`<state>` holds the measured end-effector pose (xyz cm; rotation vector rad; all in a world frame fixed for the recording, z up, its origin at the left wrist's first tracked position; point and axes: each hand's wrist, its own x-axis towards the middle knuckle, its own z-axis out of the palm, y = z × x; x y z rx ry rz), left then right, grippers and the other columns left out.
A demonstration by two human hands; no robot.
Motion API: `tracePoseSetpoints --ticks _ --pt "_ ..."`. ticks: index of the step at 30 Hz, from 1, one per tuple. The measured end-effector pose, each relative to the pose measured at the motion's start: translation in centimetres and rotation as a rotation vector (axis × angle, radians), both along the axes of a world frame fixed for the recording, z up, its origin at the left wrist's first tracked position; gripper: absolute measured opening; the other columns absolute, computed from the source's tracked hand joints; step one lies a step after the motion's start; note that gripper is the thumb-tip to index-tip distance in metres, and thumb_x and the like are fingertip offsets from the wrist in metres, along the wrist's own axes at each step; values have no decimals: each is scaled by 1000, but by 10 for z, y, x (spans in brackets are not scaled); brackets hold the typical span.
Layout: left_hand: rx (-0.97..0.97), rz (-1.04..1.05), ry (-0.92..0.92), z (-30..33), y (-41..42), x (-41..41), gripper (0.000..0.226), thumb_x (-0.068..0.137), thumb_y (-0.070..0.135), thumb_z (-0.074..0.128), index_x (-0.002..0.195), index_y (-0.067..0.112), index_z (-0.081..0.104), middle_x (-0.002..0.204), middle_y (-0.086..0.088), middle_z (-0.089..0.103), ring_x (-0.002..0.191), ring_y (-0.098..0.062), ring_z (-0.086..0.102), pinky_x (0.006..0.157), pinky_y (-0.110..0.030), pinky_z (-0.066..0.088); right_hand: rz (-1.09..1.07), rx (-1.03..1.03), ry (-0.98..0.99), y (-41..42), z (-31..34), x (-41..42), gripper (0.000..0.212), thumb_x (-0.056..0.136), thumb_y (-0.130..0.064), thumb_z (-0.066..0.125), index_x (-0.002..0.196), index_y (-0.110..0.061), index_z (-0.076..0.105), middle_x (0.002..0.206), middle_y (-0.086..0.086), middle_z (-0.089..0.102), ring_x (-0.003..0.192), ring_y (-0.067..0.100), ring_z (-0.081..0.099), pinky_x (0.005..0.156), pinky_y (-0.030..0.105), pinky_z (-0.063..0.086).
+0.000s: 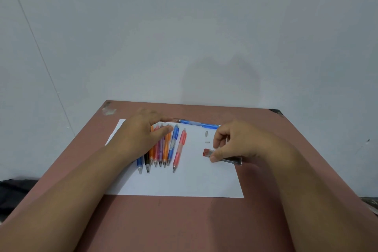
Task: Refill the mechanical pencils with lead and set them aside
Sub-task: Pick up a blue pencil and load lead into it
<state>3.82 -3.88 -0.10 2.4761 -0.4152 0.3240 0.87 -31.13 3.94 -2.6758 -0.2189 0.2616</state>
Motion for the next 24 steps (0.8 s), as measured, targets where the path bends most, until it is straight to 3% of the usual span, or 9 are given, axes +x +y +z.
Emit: tracePoseSetpoints --ticks 6,10,14,18,22,24 --pt "25 -2 1 3 -2 -2 30 94 50 61 121 39 67 128 14 62 113 -2 47 89 -27 44 52 -29 21 3 1 -4 20 72 -41 88 82 -31 74 80 -17 66 70 -3 60 56 13 41" --pt "-40 -79 -28 4 -2 -7 26 90 48 66 114 39 73 113 23 64 110 2 50 92 -26 45 37 112 -56 12 -1 -6 19 73 -43 86 81 -31 74 71 -22 63 62 -8 54 52 10 39" --pt "-171 -230 14 8 -6 -17 34 75 65 63 104 50 73 97 30 66 102 6 57 83 -21 44 40 253 -187 23 -5 -9 19 75 -45 86 80 -31 74 68 -27 59 64 -3 51 54 11 38" --pt "-269 -325 40 11 -13 -23 28 80 47 72 106 41 78 101 19 73 101 -5 67 89 -27 53 41 403 -224 31 -8 -12 19 74 -41 88 80 -29 75 65 -19 63 59 -2 52 53 12 40" --pt "-355 -274 71 15 -15 -25 17 87 34 73 102 39 78 105 28 73 97 8 65 87 -16 48 44 485 -229 37 -10 -12 15 77 -30 88 82 -25 75 68 -15 68 58 -4 58 54 10 44" --pt "-352 -285 98 16 -15 -26 20 90 35 69 108 41 76 108 30 71 101 8 65 90 -19 48 33 553 -223 37 -10 -13 14 78 -25 88 84 -22 75 69 -11 71 59 -2 61 57 12 47"
